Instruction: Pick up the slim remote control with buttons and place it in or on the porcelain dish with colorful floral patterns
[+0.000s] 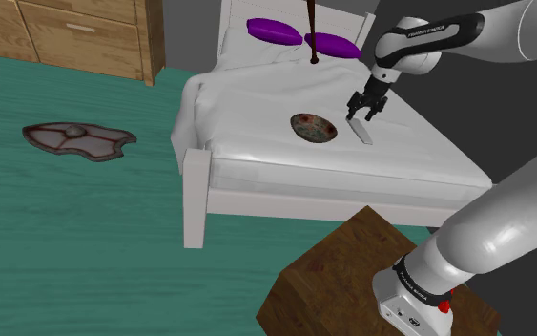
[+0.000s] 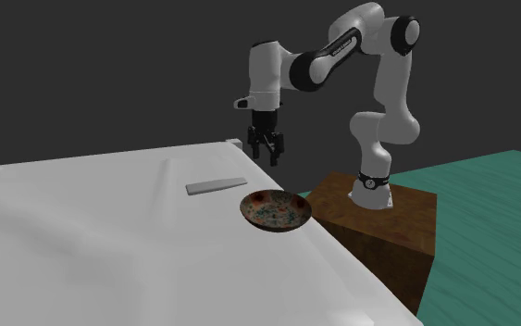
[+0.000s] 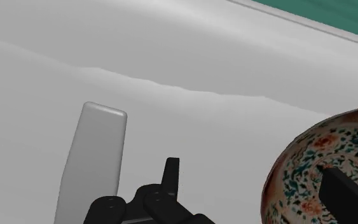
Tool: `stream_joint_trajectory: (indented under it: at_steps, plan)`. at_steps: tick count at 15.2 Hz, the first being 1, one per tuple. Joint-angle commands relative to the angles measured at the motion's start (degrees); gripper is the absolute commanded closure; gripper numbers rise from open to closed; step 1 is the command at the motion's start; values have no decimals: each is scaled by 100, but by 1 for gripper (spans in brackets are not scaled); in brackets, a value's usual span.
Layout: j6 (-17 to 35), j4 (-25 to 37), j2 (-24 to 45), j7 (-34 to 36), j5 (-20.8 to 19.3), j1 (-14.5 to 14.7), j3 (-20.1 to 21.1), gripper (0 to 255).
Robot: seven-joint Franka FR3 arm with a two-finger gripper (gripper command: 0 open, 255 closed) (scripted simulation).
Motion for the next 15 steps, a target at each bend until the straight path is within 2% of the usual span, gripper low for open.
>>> stream_joint_trajectory:
  at_steps: [1, 7, 13, 15]
  plan:
    - [92, 316, 438, -72, 143, -82, -112, 0]
    - [191, 1233, 1583, -289, 603, -448, -357, 0]
    - [111, 2319, 2735, -429, 1081, -961, -471, 0]
    - [169, 2322, 2801, -442, 1110, -988, -458, 0]
